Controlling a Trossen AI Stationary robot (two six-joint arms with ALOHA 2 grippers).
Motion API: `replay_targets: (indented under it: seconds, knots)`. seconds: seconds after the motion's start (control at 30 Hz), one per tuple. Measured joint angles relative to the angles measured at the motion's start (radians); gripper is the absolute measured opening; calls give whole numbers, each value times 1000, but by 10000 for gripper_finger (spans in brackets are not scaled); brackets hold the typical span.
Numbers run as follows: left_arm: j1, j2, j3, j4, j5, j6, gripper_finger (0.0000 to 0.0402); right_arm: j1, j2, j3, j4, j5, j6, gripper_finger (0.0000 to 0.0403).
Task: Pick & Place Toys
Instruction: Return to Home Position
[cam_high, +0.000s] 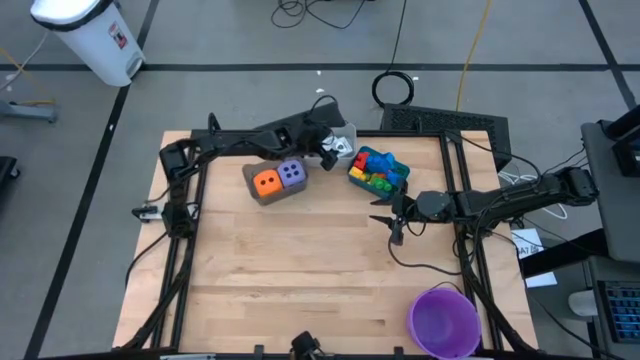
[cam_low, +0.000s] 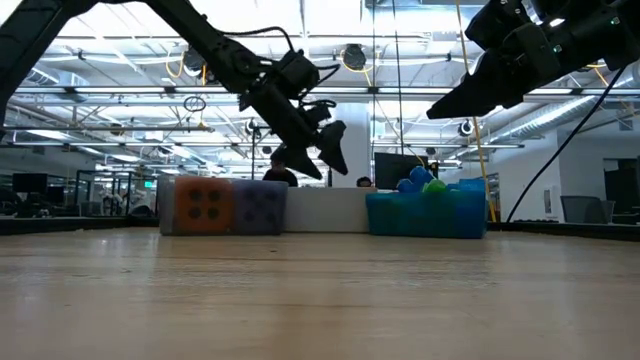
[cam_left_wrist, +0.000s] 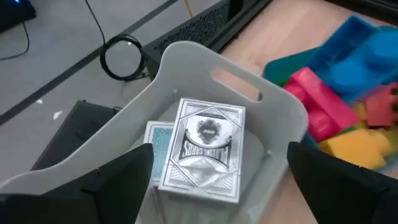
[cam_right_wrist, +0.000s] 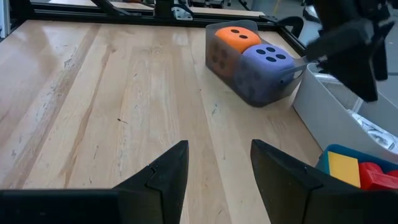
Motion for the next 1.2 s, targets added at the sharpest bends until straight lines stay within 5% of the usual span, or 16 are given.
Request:
replay_targets:
  seconds: [0.27,0.53,0.73,0.97,1.2]
  knots:
    - [-25,-236,0,-243,11,14,371,0,-44,0,-24,1,0,169]
    - [-97,-589,-49,-540,5,58,372,0,-315,0,-150,2,12,169]
    - [-219,-873,-323,-399,-3,88,372,0,-523,0,-291,4,-50,169]
    - [-305,-1260,-732,-228,-173,45,372,0,-680,0,-422,60,29,169]
    - [-332,-1536,-977,-107,-206,-10,372,0,-791,-45,-445,60,31,169]
